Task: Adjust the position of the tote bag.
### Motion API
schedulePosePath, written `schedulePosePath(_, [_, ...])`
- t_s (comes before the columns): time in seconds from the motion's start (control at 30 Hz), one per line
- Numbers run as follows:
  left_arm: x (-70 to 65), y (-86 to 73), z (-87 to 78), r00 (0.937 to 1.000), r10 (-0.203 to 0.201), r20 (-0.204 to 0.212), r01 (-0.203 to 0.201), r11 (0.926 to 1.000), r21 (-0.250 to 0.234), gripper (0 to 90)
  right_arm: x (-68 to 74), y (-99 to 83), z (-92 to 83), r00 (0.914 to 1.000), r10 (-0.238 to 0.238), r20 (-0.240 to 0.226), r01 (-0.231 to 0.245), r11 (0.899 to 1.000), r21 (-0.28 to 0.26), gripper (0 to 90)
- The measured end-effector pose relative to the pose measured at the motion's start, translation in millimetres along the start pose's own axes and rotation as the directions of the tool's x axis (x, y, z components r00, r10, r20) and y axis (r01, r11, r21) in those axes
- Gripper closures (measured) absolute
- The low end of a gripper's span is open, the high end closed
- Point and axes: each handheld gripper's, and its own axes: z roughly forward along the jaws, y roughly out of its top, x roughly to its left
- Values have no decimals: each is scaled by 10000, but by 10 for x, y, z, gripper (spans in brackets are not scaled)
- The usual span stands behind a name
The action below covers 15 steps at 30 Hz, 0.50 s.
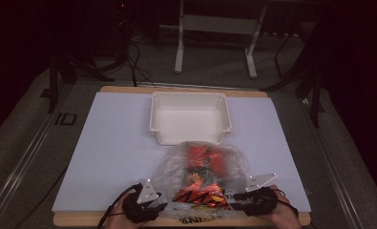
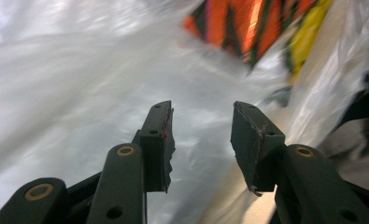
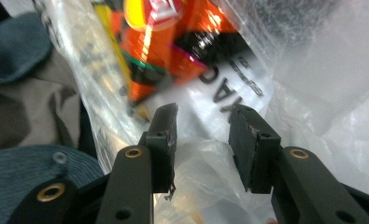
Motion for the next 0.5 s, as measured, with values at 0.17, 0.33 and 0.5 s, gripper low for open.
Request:
schedulePosePath(0.17, [65, 1, 41, 9994, -48, -335, 53, 9999, 132, 598, -33, 12, -14, 9987, -9, 508, 9, 10000, 11, 611])
schedulePosePath(0.33, [111, 67, 74, 9960, 202, -867, -176, 9994, 311, 600, -93, 34, -30, 9936, 283, 1095, -271, 9996, -123, 600])
schedulePosePath(0.5, [176, 124, 119, 9926, 131, -1205, -93, 9994, 320, 603, -219, 71, -73, 9829, 1100, 1474, -974, 9911, -902, 600])
